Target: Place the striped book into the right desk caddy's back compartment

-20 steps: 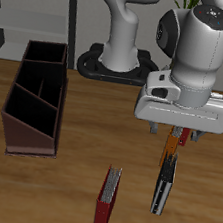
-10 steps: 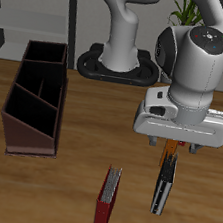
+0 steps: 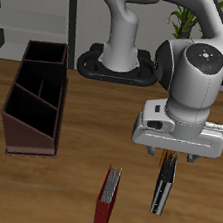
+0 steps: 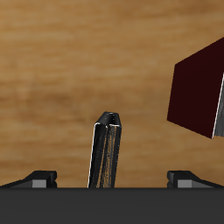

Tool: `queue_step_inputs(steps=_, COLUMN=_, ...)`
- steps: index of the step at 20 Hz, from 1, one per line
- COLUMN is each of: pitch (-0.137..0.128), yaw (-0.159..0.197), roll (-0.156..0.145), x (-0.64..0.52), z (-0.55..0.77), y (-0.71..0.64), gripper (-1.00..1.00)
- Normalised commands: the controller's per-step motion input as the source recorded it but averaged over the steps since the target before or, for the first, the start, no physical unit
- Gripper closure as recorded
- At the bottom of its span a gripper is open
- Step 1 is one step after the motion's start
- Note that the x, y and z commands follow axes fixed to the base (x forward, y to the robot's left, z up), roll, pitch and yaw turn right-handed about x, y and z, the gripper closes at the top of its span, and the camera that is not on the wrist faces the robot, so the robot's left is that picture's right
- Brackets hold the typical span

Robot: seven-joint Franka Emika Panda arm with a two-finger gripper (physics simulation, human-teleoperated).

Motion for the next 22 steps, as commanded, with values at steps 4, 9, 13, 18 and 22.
queue_step_inputs(steps=4, pitch=0.014, yaw=0.013, roll=0.010, x=0.02, z=-0.11, y=0.02, gripper=-1.00)
queue_step_inputs(steps=9, pitch=0.010, yaw=-0.006, roll=-0.014, x=0.02, z=-0.16, y=0.01, gripper=-1.00)
queue_step_inputs(steps=13, pitch=0.016, yaw=-0.006, roll=0.011, x=0.02, z=-0.21, y=0.08, gripper=-1.00)
queue_step_inputs(steps=18, pitch=-0.023, yaw=-0.005, roll=-0.013, x=0.00, z=-0.14, y=0.00, gripper=-1.00)
queue_step_inputs(steps=22, pitch=-0.053, yaw=0.006, roll=-0.001, x=-0.14, z=-0.10, y=0.05, gripper=-1.00)
